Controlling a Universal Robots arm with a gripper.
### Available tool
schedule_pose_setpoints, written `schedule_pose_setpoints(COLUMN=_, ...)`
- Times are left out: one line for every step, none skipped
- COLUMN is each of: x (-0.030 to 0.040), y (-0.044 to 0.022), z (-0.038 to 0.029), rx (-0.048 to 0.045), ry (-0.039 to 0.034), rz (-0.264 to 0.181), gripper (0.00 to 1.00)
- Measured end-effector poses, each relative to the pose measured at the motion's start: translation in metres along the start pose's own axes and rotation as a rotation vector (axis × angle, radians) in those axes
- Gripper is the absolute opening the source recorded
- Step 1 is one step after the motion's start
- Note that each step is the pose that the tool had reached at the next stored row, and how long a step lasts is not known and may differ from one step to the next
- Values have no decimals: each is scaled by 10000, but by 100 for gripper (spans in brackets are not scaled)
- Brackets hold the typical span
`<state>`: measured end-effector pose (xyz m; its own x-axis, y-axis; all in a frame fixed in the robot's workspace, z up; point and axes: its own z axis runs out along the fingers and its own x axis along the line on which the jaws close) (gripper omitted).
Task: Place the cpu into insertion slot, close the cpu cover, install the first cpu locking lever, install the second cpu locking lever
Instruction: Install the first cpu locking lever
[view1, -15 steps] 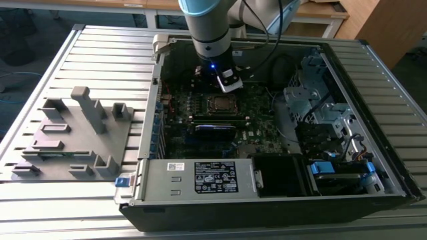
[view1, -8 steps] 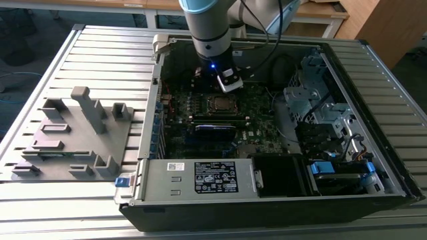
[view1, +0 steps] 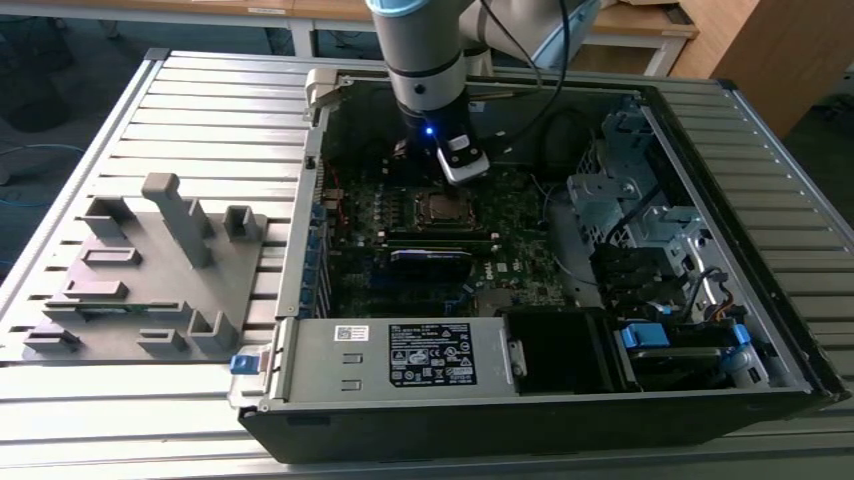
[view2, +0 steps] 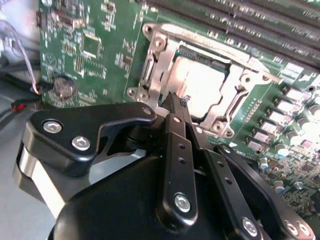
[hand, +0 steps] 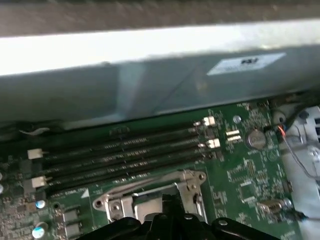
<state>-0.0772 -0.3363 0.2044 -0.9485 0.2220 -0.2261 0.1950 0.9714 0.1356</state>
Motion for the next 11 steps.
schedule_pose_setpoints(x=-7, y=2, z=0, rx=102, ry=-27, rz=38, gripper=10)
schedule_pose_setpoints(x=-15, y=5, z=1, rx=202, ry=-53, rz=72, gripper=10)
schedule_pose_setpoints(x=-24, y=7, z=1, rx=303, ry=-80, rz=106, gripper=10)
schedule_pose_setpoints(x=-32, y=9, z=2, rx=419, ry=-109, rz=139, gripper=10)
schedule_pose_setpoints(x=-40, y=12, z=3, rx=534, ry=-137, rz=162, gripper=10)
schedule_pose_setpoints(x=-43, y=13, z=3, rx=618, ry=-157, rz=167, gripper=10)
schedule_pose_setpoints(x=-43, y=13, z=3, rx=629, ry=-159, rz=165, gripper=10)
schedule_pose_setpoints(x=-43, y=12, z=3, rx=631, ry=-160, rz=163, gripper=10)
schedule_pose_setpoints(x=-43, y=13, z=3, rx=632, ry=-160, rz=163, gripper=10)
schedule_pose_setpoints(x=-43, y=13, z=4, rx=634, ry=-155, rz=162, gripper=10)
schedule_pose_setpoints(x=-44, y=14, z=6, rx=644, ry=-111, rz=165, gripper=10)
